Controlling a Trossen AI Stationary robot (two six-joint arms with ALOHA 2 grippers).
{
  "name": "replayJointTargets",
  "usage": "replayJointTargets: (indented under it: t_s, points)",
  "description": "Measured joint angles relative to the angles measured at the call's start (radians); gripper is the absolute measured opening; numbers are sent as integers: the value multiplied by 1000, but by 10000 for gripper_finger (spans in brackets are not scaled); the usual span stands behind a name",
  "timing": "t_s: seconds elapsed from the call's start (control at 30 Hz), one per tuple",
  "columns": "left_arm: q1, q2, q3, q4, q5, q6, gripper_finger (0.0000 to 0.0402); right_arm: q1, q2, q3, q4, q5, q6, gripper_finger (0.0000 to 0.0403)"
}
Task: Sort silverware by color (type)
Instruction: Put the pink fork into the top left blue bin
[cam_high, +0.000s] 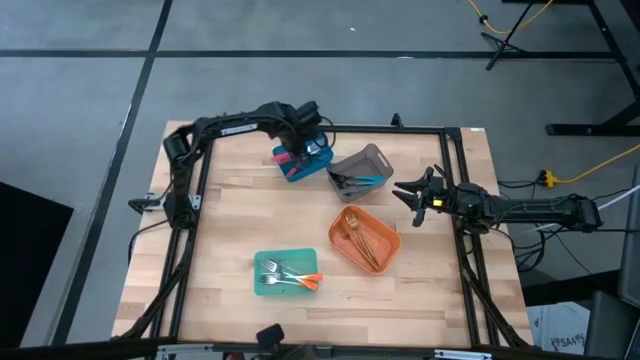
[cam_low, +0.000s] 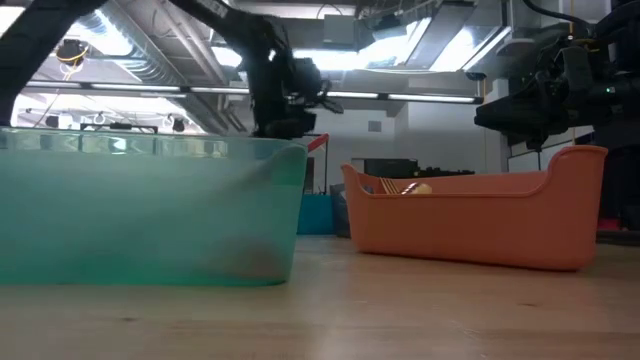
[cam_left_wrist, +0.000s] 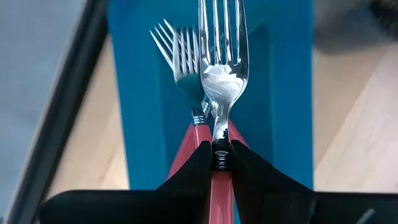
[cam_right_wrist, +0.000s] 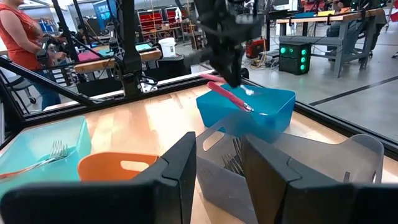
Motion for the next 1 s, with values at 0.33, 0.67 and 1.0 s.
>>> replayJointTargets:
  t_s: [0.33,0.67,1.0]
  points:
    - [0,74,0,-13,-4,0,35,0,0,0,-1,0,0,117]
    - [2,74,1,18,-12,0,45,0,0,0,-1,0,0,117]
    - [2,74,1,35,-12,0,51,0,0,0,-1,0,0,117]
